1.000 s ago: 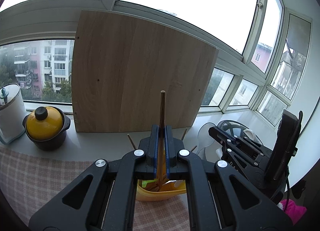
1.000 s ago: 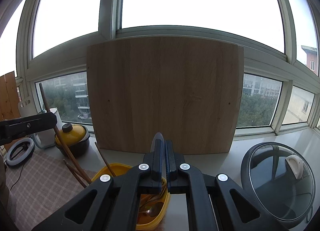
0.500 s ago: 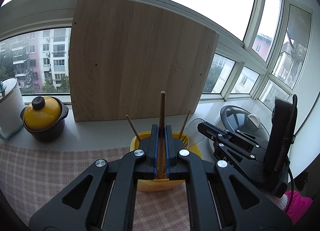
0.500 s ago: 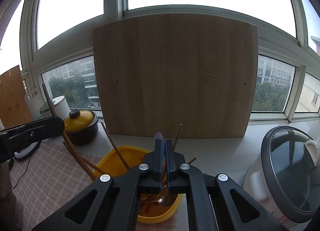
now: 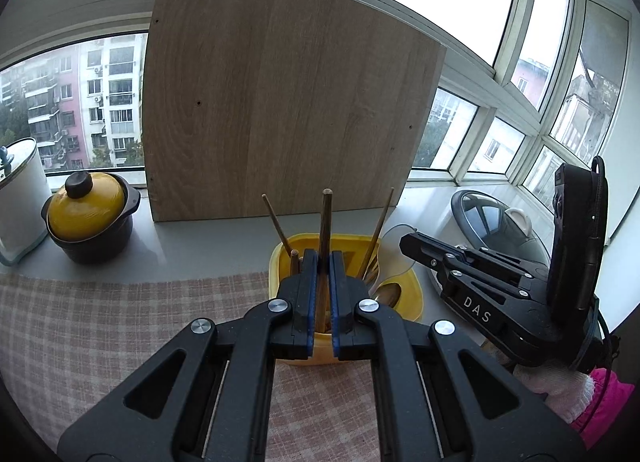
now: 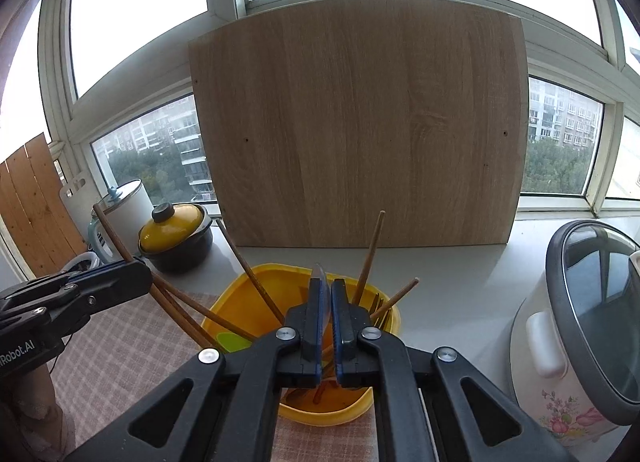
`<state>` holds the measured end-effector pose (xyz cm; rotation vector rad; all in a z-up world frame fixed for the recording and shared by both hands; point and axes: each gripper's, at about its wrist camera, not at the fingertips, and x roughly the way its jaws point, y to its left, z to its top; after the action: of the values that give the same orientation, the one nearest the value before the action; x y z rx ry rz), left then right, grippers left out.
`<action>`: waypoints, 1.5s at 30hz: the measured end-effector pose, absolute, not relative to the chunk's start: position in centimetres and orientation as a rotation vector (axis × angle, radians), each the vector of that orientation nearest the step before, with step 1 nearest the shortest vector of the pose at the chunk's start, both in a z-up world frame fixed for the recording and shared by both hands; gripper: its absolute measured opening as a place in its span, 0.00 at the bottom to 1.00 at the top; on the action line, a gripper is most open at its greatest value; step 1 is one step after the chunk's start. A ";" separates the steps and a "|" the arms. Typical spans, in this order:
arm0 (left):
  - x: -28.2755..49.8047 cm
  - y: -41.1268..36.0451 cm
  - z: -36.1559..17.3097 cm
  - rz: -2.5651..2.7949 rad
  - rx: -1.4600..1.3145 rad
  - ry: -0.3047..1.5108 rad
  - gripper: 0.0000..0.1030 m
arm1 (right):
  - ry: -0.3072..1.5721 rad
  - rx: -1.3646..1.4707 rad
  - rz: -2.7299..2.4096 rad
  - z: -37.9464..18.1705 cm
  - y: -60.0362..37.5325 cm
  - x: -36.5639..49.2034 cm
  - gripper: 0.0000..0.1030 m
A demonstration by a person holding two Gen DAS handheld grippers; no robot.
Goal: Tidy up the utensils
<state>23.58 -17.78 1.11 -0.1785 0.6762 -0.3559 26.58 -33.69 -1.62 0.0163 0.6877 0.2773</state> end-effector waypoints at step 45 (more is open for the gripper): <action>14.9 -13.3 3.1 -0.326 -0.091 0.638 0.80 | 0.581 0.003 0.204 3.4 -31.2 17.2 0.99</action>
<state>14.93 -13.27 3.08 -0.0907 0.6380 -0.3264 17.23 -31.24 3.41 0.0030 0.5813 0.2043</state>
